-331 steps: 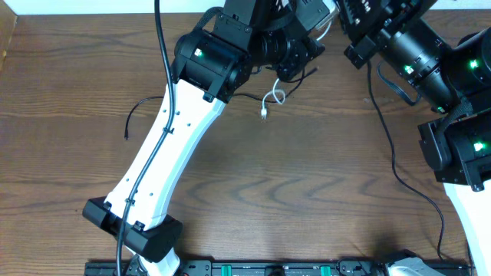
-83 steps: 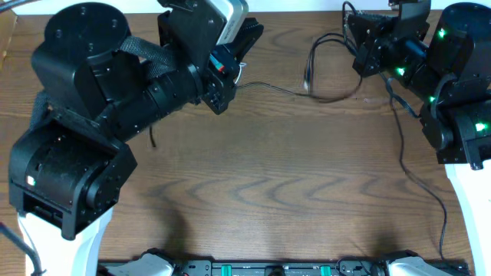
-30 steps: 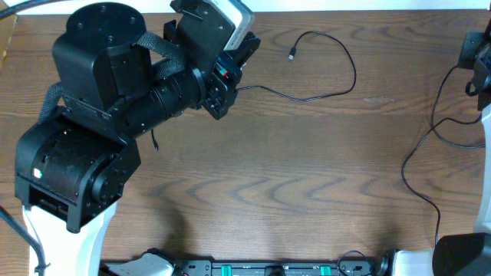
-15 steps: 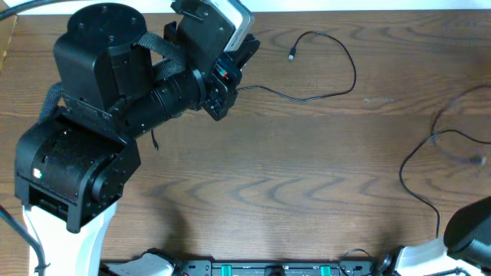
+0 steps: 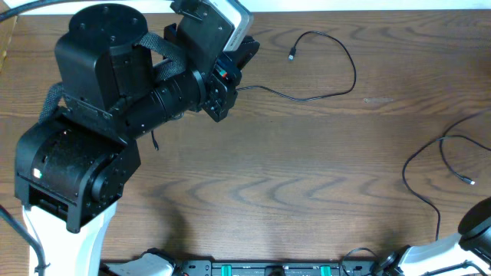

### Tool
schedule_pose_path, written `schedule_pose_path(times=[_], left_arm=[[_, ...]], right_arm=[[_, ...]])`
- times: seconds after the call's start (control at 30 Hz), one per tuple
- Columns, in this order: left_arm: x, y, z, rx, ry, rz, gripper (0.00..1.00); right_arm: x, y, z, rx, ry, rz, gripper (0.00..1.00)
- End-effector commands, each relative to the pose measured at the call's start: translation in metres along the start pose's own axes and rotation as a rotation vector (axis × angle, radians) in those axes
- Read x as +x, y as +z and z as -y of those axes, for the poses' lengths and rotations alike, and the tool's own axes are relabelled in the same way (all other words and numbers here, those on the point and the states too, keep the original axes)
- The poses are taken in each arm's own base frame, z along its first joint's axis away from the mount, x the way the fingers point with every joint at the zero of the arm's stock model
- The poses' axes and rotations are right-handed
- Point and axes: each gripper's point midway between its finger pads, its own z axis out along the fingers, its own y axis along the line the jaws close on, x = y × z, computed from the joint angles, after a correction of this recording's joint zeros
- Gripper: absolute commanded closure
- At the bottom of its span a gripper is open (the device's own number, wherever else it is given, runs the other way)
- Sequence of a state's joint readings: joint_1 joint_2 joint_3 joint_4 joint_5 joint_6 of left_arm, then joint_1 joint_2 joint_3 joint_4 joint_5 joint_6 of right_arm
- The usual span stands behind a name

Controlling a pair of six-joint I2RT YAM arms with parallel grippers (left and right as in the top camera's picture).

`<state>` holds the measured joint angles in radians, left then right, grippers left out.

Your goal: Untangle cables

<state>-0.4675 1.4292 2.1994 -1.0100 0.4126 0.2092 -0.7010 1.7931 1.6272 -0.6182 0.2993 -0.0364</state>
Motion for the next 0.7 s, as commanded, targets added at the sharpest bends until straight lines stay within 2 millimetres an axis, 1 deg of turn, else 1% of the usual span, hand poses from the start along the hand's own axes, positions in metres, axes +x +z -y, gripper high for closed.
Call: schedule_pose_path(times=[0.0,0.07,0.1,0.13,0.17,0.2,0.23,0.27,0.3,0.37,0.4,0.43,0.47,0.5,0.53,0.57,0.6,0.63,0.67], left_arm=[[-0.002,-0.001,0.001,0.006,-0.038,0.005,0.92],[-0.002,-0.001,0.001,0.006,-0.045,0.005,0.92],[-0.002,-0.001,0.001,0.005,-0.045,0.005,0.92],[-0.002,-0.001,0.001,0.005,-0.045,0.005,0.92],[-0.002,-0.001,0.001,0.005,-0.045,0.005,0.92],[-0.002,-0.001,0.001,0.005,-0.045,0.005,0.92],[-0.002,0.0,0.001,0.005,-0.045,0.005,0.92],[-0.002,0.0,0.001,0.005,-0.045,0.005,0.92],[-0.001,0.0,0.001,0.005,-0.045,0.004,0.92],[-0.001,0.0,0.0,0.002,-0.045,0.004,0.92],[-0.001,0.0,-0.001,-0.008,-0.044,0.004,0.92],[-0.001,0.0,-0.003,-0.019,-0.043,0.003,0.92],[-0.002,0.0,-0.007,-0.042,-0.042,0.004,0.92],[-0.002,-0.001,-0.01,-0.056,-0.035,0.005,0.92],[-0.002,-0.001,-0.011,-0.065,-0.033,0.006,0.92],[-0.003,-0.001,-0.012,-0.071,-0.032,0.008,0.92],[-0.003,-0.001,-0.012,-0.071,-0.032,0.01,0.92],[-0.003,-0.001,-0.012,-0.071,-0.032,0.01,0.92],[-0.003,-0.001,-0.012,-0.071,-0.032,0.01,0.92]], right_arm=[[0.022,0.034,0.019,0.018,0.075,-0.083,0.01],[0.033,0.041,0.022,0.02,0.128,-0.123,0.01],[0.036,0.04,0.009,-0.064,0.159,-0.137,0.01],[0.032,0.035,-0.003,-0.139,0.164,-0.129,0.01],[0.026,0.026,-0.019,-0.23,0.168,-0.114,0.01],[0.019,0.014,-0.035,-0.325,0.167,-0.095,0.01],[0.009,-0.006,-0.06,-0.454,0.16,-0.066,0.01],[0.003,-0.021,-0.074,-0.532,0.156,-0.051,0.01],[-0.004,-0.046,-0.099,-0.652,0.135,-0.03,0.01],[-0.006,-0.09,-0.137,-0.833,0.085,-0.019,0.01],[-0.002,-0.117,-0.161,-0.917,0.037,-0.021,0.01],[0.003,-0.13,-0.173,-0.949,-0.004,-0.024,0.01],[0.017,-0.156,-0.202,-0.998,-0.101,-0.034,0.01],[0.029,-0.17,-0.22,-1.015,-0.164,-0.049,0.01],[0.038,-0.179,-0.234,-1.018,-0.205,-0.061,0.01],[0.051,-0.189,-0.253,-1.008,-0.268,-0.073,0.01],[0.06,-0.193,-0.264,-0.989,-0.313,-0.074,0.01],[0.079,-0.201,-0.291,-0.902,-0.421,-0.058,0.01],[0.09,-0.203,-0.303,-0.838,-0.479,-0.044,0.01]])
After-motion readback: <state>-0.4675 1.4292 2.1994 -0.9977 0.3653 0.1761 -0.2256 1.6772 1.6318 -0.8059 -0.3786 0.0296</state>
